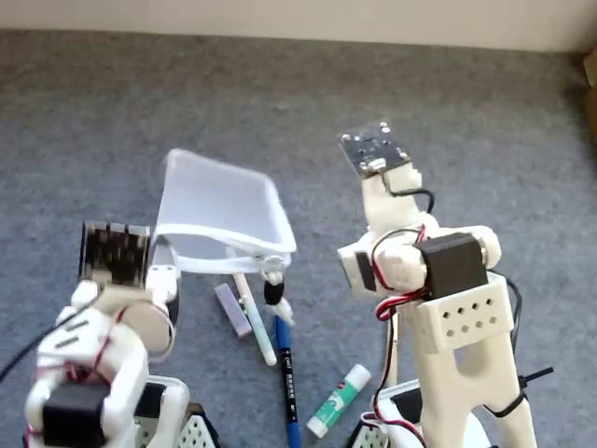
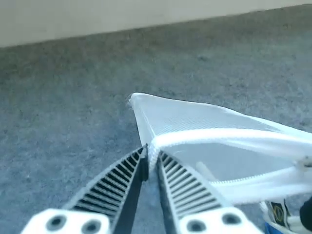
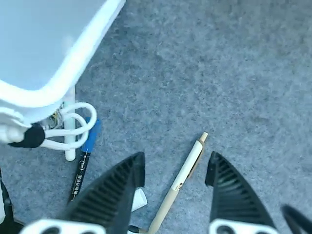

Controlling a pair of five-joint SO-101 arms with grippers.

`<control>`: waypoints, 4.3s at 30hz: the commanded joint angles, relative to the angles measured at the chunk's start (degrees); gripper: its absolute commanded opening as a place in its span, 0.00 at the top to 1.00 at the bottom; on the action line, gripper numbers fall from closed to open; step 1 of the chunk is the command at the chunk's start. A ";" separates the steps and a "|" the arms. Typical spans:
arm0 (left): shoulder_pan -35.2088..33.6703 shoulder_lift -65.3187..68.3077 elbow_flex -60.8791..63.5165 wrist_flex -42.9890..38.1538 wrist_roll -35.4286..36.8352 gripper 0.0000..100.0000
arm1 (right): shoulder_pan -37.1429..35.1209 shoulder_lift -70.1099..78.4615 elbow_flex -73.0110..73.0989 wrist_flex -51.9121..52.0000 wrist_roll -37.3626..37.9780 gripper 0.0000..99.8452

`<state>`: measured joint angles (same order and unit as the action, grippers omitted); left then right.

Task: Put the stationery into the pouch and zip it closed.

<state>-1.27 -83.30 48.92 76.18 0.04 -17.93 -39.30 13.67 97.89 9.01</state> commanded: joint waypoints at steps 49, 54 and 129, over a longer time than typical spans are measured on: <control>-15.16 14.20 -4.44 4.75 -0.35 0.99 | 14.46 15.78 42.07 -41.45 -12.22 0.81; -15.25 14.02 -4.44 4.75 -0.35 0.99 | 14.46 20.62 42.07 -41.71 -12.22 0.82; -7.78 30.73 -32.66 20.22 -2.64 0.99 | 7.43 -4.62 7.16 -23.34 -7.38 1.00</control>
<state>-9.98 -56.40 20.18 95.69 -2.42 -9.93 -41.49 23.87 74.15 1.19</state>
